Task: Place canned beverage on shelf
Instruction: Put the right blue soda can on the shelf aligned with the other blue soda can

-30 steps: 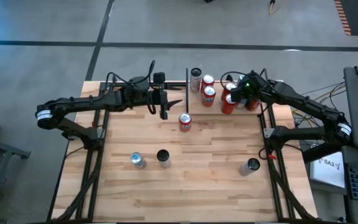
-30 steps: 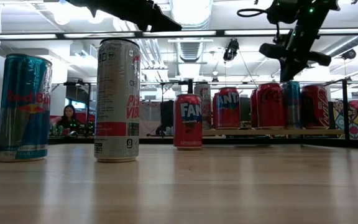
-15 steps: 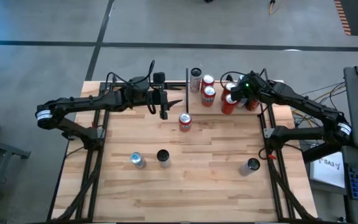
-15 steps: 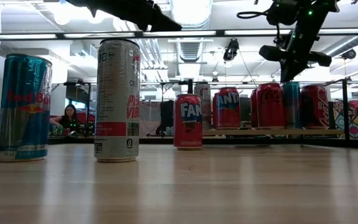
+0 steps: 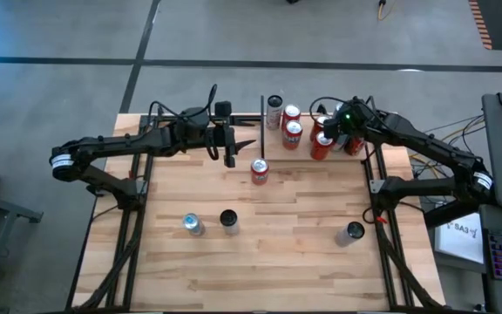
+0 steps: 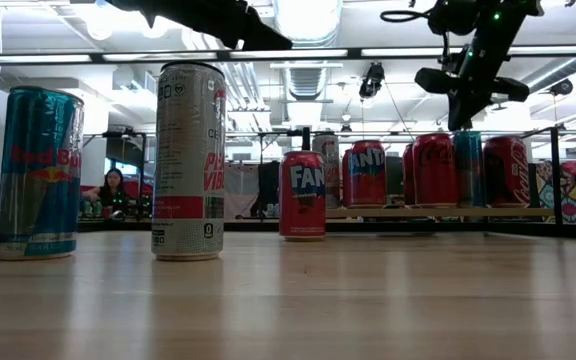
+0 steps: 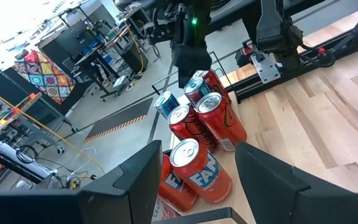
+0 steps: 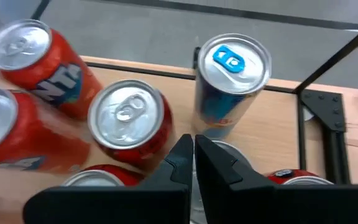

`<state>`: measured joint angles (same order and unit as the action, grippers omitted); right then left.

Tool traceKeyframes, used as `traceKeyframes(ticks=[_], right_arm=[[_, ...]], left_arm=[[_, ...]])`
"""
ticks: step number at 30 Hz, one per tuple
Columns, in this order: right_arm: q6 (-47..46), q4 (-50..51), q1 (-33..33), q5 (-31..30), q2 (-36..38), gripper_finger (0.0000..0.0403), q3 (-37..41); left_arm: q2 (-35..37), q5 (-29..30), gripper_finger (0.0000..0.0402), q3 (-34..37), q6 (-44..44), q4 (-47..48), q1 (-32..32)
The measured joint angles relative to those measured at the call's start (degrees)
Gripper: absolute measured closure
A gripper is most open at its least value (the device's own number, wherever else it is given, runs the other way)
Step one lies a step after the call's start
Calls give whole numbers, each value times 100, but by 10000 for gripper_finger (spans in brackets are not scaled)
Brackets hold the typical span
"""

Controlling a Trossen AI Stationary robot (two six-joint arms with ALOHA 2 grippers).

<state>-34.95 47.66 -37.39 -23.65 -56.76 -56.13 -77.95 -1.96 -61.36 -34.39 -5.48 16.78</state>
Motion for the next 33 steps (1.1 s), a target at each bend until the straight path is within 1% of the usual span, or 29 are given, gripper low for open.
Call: traceKeyframes(ticks=[4,11,15,19,28,33], right_arm=[[34,8,0,285,18,394,-67],[-172,554,0,366,18,394,-73],[-191,617,2,418,18,394,-73],[-170,613,0,397,14,394,-73],[-116,601,0,-14,11,394,-71],[-99,595,0,-41,11,394,-71]], left_arm=[[0,-7,212,0,58,0,0],[0,-7,212,0,65,0,0],[0,-7,212,0,65,0,0],[0,-7,212,0,65,0,0],[0,-5,212,0,65,-1,0],[0,-4,212,0,65,-1,0]])
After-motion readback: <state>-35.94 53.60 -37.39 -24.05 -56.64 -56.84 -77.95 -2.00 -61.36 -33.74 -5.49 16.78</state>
